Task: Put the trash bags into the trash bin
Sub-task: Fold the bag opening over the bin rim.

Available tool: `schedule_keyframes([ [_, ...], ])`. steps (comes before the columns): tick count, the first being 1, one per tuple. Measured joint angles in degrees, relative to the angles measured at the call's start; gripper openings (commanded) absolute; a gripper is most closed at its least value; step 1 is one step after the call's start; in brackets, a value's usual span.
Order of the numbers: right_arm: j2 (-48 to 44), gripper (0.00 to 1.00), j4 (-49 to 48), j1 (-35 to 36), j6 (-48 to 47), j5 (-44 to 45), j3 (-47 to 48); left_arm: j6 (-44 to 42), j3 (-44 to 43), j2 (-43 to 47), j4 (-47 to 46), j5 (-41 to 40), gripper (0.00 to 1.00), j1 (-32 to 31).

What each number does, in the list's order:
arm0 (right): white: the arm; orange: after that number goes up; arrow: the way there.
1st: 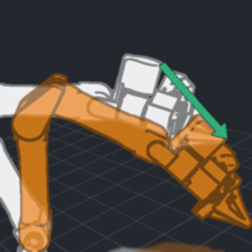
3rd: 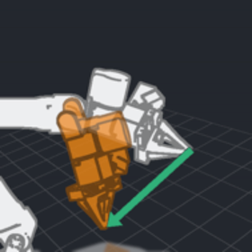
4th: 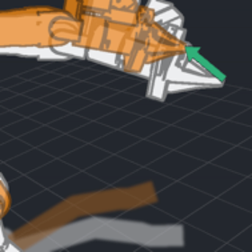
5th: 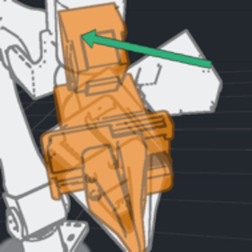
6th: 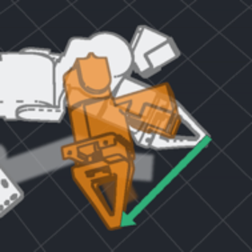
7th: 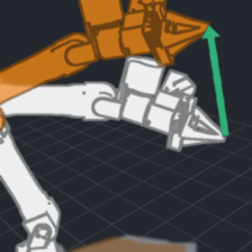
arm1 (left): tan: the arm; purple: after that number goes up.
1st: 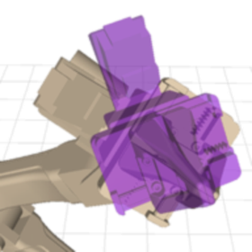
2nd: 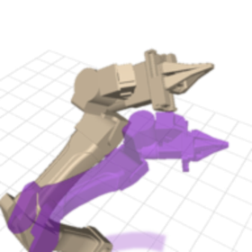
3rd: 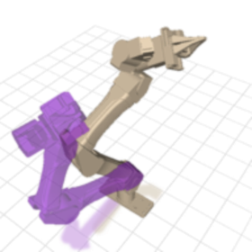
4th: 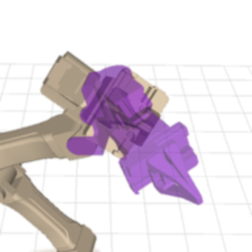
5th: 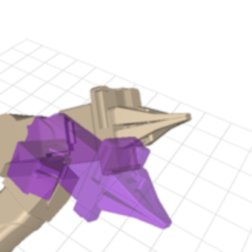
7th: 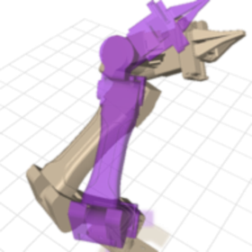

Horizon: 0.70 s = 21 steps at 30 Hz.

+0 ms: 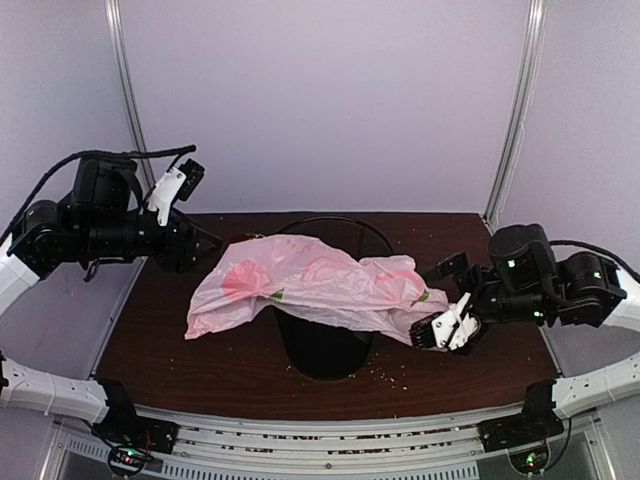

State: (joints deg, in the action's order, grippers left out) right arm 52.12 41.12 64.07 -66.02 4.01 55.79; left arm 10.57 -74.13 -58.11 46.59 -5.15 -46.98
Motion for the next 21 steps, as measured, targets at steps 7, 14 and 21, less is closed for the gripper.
schedule_keyframes([
  [7, -1.22, 1.00, 6.45, 2.86, 1.97, -0.24, 10.73, -2.32, -11.54, 0.46, 4.02, 1.62, 0.69, 0.00],
  [14, -3.34, 1.00, 15.10, 3.17, 8.44, -2.56, 10.10, -3.91, -13.00, 0.37, 7.15, 5.31, 0.72, -6.51],
  [21, -6.78, 1.00, 21.05, 3.19, 11.41, 3.04, 10.91, -1.05, -10.67, -1.75, 12.50, 1.77, 0.75, -20.65],
])
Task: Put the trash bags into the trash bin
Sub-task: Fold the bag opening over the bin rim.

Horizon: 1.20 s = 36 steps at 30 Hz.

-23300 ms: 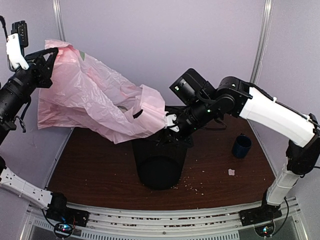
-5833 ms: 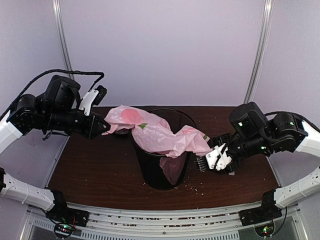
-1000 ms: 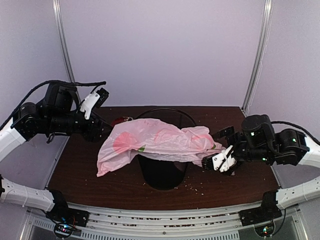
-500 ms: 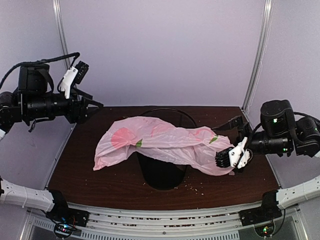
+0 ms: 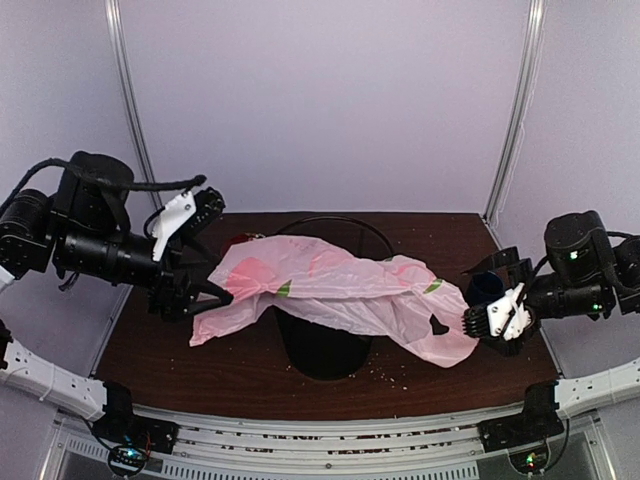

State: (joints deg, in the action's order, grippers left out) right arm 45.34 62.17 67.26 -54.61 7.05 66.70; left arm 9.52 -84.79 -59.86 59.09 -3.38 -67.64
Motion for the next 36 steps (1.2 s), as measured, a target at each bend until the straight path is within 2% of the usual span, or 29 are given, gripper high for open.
schedule_keyframes([
  [3, 0.00, 1.00, 1.20, 0.00, 2.38, 0.52, 3.13, 1.81, 0.31, -2.49, 2.56, -4.04, 0.75, -5.14],
  [6, 0.11, 1.00, 1.25, 0.00, 5.73, 0.00, 5.38, 3.08, 0.22, -4.66, 4.07, -7.48, 0.75, -7.63],
  [10, 0.83, 1.00, 0.92, 0.00, 10.49, -2.95, 7.45, 4.63, -1.51, -6.45, 6.29, -10.84, 0.75, -8.68],
  [18, 4.57, 1.00, -2.32, 0.00, 21.24, -10.16, 12.57, 9.35, -10.86, -7.56, 13.55, -17.35, 0.77, -10.27],
  [28, 4.72, 1.00, -6.97, -0.57, 31.74, -15.78, 12.39, 11.19, -8.07, -7.67, 16.26, -17.00, 0.76, -10.49],
  [33, 3.76, 1.00, -4.61, -0.87, 29.35, -12.96, 12.59, 11.93, -4.02, -9.01, 15.78, -17.05, 0.68, -10.49],
  [36, 3.74, 1.00, -1.92, -0.92, 28.20, -11.43, 14.91, 12.15, -2.49, -9.31, 14.82, -17.64, 0.57, -10.49],
])
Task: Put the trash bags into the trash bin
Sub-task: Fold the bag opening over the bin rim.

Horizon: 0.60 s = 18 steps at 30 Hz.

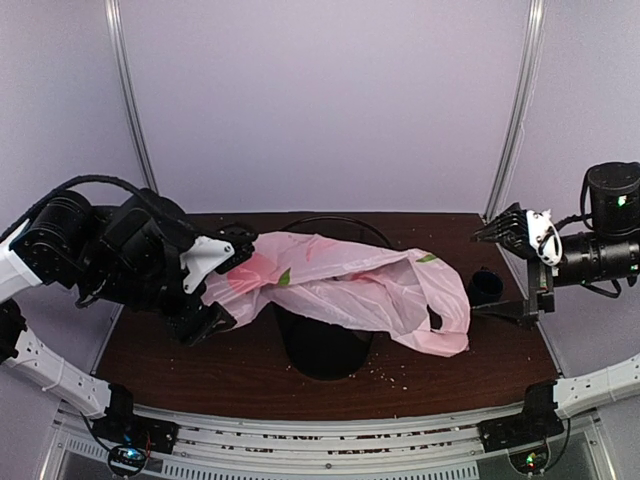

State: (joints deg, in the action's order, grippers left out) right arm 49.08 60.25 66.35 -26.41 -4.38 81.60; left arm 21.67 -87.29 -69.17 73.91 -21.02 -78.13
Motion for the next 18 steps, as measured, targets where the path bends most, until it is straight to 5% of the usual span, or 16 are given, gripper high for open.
schedule_keyframes([
  [12, -1.16, 1.00, -2.29, 0.00, -2.64, 5.44, 2.38, -0.13, 0.72, 2.36, -6.27, -2.67, 0.22, 0.00],
  [18, -0.42, 0.92, -7.50, 0.00, 3.78, 0.37, -6.23, -0.68, 1.40, 1.79, -9.05, -3.02, 0.13, 0.00],
])
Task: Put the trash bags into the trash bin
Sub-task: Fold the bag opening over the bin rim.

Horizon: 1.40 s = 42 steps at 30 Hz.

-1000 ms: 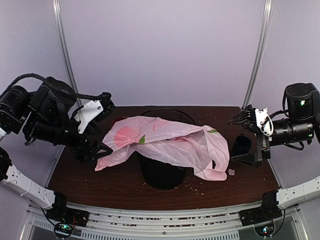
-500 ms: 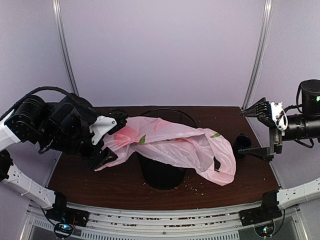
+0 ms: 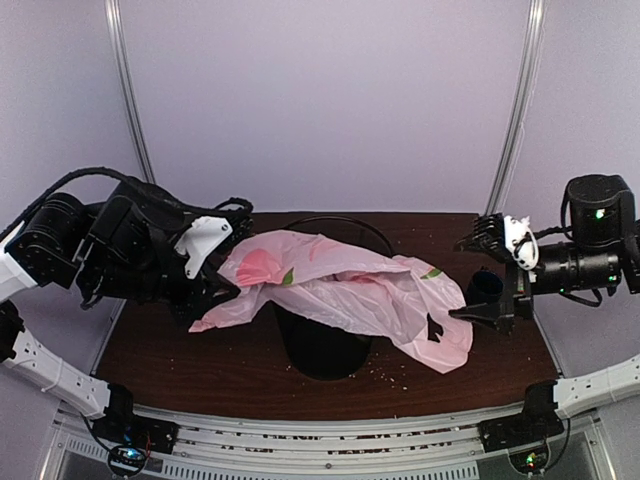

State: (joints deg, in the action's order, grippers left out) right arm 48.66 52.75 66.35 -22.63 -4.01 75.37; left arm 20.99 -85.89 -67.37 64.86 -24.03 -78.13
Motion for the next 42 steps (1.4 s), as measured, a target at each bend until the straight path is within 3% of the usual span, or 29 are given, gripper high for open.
schedule_keyframes([
  [7, 2.67, 0.70, -4.63, -0.74, 8.48, 0.72, -1.90, -0.09, 1.11, -0.46, -3.19, -0.26, 0.00, 0.00],
  [14, 2.71, 0.27, -8.85, -1.07, 11.93, 2.60, -4.15, -0.13, 1.77, -0.42, -4.44, -3.74, 0.00, -0.09],
  [16, 2.86, 0.06, -9.46, -1.14, 11.74, 3.74, -5.11, -0.42, 1.77, -0.42, -4.48, -5.90, 0.00, -0.09],
  [17, 3.06, 0.00, -9.84, -1.14, 11.45, 4.48, -5.44, -0.76, 1.77, -0.44, -4.61, -6.93, 0.00, -0.09],
  [21, 4.92, 0.00, -10.97, -1.20, 9.68, 7.23, -5.20, -3.26, 0.09, -0.94, -5.75, -9.33, 0.00, 2.23],
  [25, 9.29, 0.00, -11.13, -3.17, 6.91, 8.20, -0.96, -7.06, -1.86, -3.08, -9.27, -7.54, 0.00, 11.28],
  [28, 13.46, 0.00, -12.52, -10.25, 5.29, 5.84, 2.60, -9.92, -3.15, -6.40, -12.61, -6.08, 0.00, 18.43],
  [35, 22.86, 0.00, -13.84, -27.50, 4.52, -4.28, 4.92, -12.87, -8.59, -16.61, -18.60, 0.02, 0.00, 27.67],
  [42, 29.07, 0.00, -15.34, -33.05, 5.18, -10.51, 5.73, -13.64, -13.77, -24.50, -21.14, 6.45, 0.00, 34.53],
])
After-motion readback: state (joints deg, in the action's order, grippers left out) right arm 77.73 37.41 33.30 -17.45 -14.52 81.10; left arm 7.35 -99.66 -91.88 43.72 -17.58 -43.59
